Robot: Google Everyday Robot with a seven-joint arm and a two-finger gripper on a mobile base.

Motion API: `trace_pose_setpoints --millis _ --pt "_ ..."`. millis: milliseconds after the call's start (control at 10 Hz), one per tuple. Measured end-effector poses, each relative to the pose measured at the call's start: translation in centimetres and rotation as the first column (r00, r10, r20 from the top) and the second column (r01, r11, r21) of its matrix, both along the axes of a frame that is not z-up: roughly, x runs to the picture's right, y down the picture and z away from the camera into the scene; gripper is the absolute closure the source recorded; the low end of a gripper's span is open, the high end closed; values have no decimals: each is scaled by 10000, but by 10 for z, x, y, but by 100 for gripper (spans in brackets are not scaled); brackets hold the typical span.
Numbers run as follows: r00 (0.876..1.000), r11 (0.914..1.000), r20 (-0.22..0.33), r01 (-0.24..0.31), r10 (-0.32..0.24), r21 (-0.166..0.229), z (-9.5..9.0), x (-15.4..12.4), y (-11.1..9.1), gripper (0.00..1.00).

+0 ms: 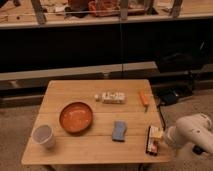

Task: Place the eraser on the white sponge

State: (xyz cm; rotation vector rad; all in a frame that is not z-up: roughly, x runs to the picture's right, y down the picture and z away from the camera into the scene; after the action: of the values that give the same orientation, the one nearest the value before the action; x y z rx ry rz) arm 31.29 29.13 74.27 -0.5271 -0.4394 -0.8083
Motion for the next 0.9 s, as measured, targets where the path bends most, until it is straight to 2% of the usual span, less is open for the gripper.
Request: trace_pose_setpoints --millis 200,400,700,900 --pt "9977 9970 -469 -516 490 -578 11 2 -11 20" --pt "9951 9933 -852 -576 491 -1001 19 -7 -19 20" --pt "9952 9928 -889 -496 399 -1094 23 -13 -18 20" --pt "9975 9950 -634 -355 297 -936 29 -21 -17 20"
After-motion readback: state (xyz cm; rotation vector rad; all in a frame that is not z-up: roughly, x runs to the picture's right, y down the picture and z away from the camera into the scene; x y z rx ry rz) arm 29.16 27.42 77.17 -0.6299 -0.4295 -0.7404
